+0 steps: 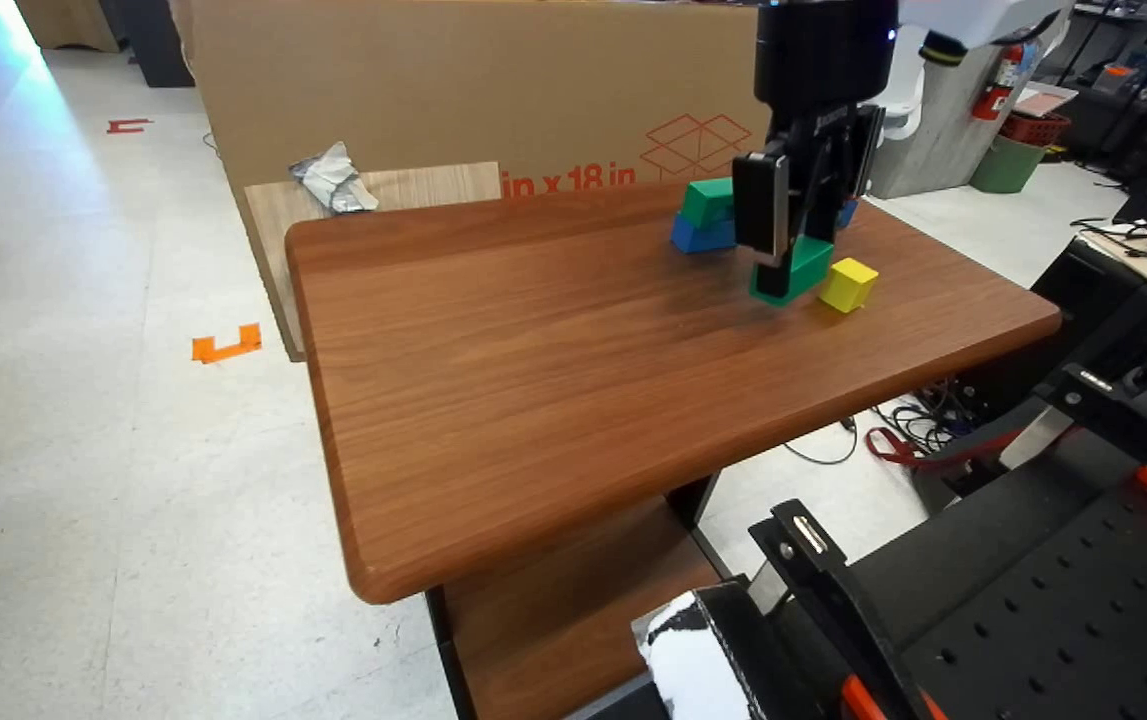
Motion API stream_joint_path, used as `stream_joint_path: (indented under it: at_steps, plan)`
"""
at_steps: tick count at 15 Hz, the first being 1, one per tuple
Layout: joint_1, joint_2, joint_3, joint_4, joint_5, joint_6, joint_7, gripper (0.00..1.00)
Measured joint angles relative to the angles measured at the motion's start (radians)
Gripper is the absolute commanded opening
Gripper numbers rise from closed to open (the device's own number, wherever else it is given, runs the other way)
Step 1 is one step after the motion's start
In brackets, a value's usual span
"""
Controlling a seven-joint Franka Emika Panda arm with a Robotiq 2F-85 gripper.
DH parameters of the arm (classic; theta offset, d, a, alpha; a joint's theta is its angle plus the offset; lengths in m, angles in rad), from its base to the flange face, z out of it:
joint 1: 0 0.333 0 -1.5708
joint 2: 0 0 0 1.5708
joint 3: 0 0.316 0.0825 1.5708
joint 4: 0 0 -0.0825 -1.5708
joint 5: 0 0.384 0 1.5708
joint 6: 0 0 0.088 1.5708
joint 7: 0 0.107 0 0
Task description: Put the right green block on the table
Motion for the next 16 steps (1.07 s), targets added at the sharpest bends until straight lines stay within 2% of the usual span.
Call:
stream_joint_path:
  at_steps: [11, 12, 13, 16]
  plan:
    - [-0.010, 0.059, 0.001, 0.041, 0.000, -0.004, 0.000, 0.42]
    - [-0.009, 0.068, 0.001, 0.048, 0.000, -0.004, 0.000, 0.52]
    - [-0.009, 0.076, 0.001, 0.056, 0.000, -0.006, 0.000, 0.92]
    - [-0.007, 0.090, 0.001, 0.078, 0.000, -0.021, 0.010, 1.00]
